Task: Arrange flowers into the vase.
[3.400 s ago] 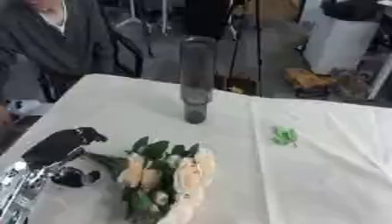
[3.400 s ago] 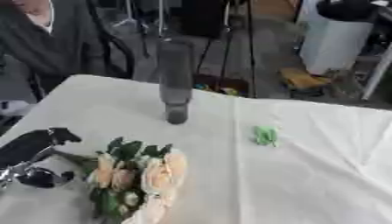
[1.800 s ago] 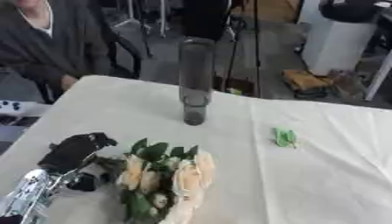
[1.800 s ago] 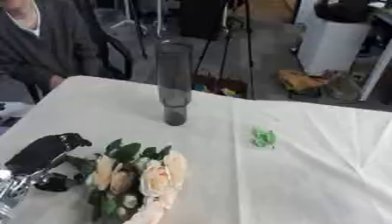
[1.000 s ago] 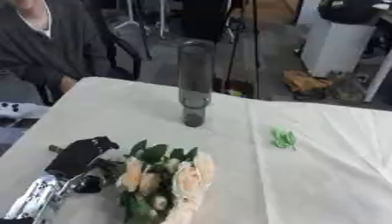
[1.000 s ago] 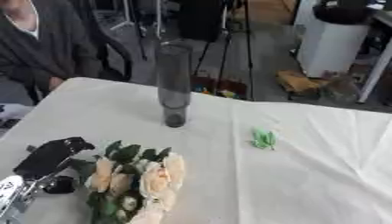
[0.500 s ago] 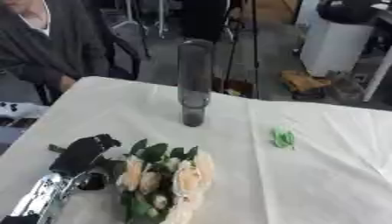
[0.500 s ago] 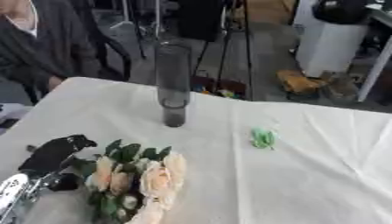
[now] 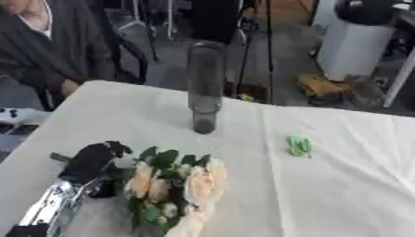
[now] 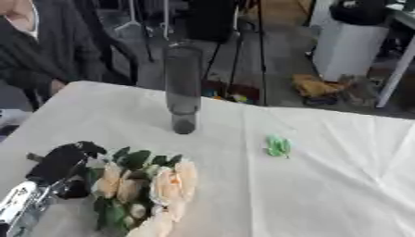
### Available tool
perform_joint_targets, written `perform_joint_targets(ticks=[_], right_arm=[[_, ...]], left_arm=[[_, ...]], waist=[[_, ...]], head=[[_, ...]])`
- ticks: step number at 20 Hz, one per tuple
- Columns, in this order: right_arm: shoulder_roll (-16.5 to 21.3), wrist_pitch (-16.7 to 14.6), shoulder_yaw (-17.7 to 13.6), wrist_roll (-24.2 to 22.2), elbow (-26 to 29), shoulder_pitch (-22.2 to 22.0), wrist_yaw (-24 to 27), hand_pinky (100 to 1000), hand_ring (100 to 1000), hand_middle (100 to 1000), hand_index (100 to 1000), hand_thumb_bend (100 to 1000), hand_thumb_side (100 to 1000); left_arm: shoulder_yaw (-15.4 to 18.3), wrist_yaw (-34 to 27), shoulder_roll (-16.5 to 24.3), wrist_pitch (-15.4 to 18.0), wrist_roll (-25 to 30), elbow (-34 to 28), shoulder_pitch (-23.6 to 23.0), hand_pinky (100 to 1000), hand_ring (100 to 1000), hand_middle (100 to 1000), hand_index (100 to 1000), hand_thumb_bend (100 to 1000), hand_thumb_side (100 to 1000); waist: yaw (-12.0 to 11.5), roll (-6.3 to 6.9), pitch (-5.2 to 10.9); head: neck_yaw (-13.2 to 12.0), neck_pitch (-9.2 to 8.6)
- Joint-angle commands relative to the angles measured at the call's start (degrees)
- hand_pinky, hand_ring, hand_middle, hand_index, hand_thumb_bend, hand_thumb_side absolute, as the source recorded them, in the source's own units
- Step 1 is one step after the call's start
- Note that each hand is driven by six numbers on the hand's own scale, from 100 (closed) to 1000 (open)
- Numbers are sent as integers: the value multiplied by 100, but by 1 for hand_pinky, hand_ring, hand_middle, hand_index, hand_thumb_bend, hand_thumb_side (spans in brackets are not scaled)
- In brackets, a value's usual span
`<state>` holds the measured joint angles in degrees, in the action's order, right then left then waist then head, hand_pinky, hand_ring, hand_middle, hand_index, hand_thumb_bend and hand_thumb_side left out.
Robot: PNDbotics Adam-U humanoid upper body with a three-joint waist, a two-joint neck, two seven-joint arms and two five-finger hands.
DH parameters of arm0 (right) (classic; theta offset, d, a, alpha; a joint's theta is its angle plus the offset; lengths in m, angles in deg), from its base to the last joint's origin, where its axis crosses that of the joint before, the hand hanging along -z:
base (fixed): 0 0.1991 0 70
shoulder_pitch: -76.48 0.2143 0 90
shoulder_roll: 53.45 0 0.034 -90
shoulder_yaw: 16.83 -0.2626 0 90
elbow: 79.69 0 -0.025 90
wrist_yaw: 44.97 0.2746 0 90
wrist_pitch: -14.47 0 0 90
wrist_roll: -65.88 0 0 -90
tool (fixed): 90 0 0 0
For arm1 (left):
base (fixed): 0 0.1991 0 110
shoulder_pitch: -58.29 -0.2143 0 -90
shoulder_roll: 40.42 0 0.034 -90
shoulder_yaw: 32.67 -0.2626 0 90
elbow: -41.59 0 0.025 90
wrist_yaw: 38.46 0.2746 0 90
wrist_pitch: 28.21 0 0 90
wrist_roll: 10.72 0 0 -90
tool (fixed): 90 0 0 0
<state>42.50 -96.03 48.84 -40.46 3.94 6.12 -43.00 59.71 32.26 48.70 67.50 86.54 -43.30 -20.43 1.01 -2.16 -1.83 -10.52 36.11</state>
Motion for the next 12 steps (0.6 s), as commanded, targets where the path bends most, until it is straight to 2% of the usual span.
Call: perform_joint_targets(ticks=[1, 8, 10, 12], right_arm=[[124, -16, -7, -20, 60, 82, 25, 764, 917, 568, 670, 100, 560], [118, -15, -11, -23, 61, 78, 26, 764, 918, 568, 670, 100, 560], [117, -13, -12, -22, 62, 79, 26, 764, 918, 568, 670, 100, 560], [116, -11, -12, -23, 64, 80, 27, 764, 918, 568, 670, 100, 561]], left_arm=[[26, 46, 48, -65, -28, -14, 106, 601, 518, 512, 758, 332, 100], [43, 43, 52, -130, -54, 187, 80, 527, 480, 480, 731, 314, 100], [50, 41, 56, -151, -56, 210, 69, 501, 437, 466, 712, 308, 100], [61, 35, 60, -180, -62, 217, 59, 457, 391, 450, 682, 345, 100]], waist=[[9, 7, 34], [19, 9, 29], [20, 9, 28], [21, 10, 29]], head=[[-17, -63], [-16, -56], [-16, -55], [-16, -54]])
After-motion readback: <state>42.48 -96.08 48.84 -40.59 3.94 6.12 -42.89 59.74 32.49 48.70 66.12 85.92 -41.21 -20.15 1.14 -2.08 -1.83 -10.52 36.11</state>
